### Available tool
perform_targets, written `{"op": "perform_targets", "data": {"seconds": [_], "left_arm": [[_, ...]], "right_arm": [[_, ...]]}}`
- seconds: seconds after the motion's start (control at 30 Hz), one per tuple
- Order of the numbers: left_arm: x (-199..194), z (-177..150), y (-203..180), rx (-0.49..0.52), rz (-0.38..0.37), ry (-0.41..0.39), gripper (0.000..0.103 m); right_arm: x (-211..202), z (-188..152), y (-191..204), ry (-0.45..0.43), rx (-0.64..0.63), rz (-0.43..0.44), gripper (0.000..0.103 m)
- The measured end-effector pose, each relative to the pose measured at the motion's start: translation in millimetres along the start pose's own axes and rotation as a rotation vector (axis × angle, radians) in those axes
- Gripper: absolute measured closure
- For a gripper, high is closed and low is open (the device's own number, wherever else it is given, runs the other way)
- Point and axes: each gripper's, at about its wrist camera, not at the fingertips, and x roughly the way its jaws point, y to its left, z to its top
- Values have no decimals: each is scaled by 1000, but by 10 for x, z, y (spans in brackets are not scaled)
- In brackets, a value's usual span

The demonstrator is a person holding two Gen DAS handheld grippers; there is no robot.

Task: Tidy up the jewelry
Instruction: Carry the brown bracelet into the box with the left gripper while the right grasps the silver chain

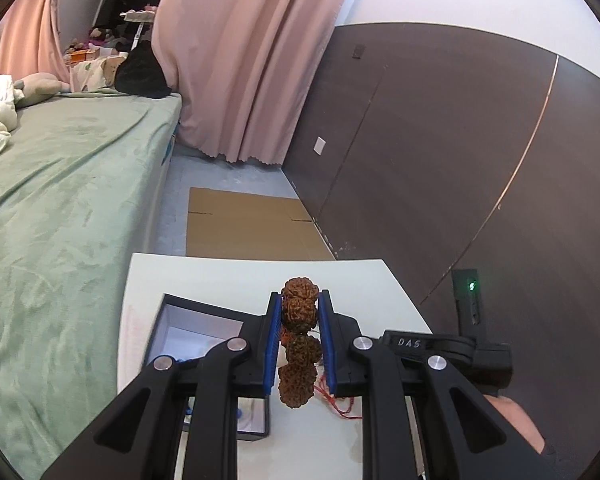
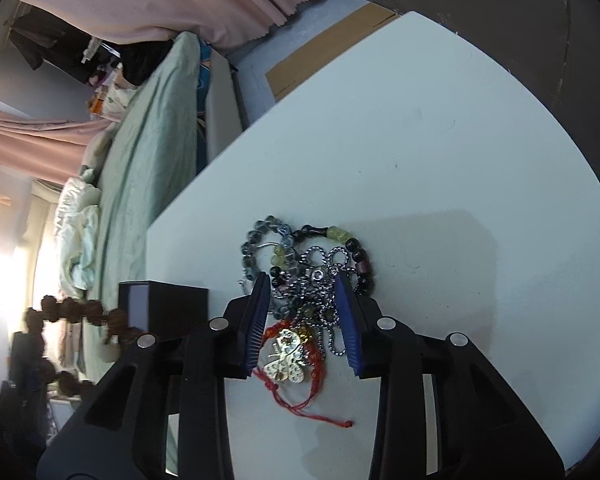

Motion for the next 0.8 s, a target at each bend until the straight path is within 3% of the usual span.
{"op": "perform_targets", "data": {"seconds": [0.17, 0.43, 0.47, 0.57, 0.8], "left_arm": [[-84, 35, 139, -20, 15, -14, 87], [-89, 44, 286, -45, 41, -6, 87], [-88, 40, 295, -48, 44, -5, 87], [-82, 42, 316, -56, 52, -4, 87], [28, 18, 412, -80, 79, 29, 86]], "right_arm": [[40, -28, 58, -9, -29, -74, 68], [111, -50, 120, -37, -43, -108, 72], [106, -53, 85, -34, -19, -89, 85], [67, -47, 5, -19, 40, -12, 97], [-113, -34, 63, -56, 45, 78, 97]]}}
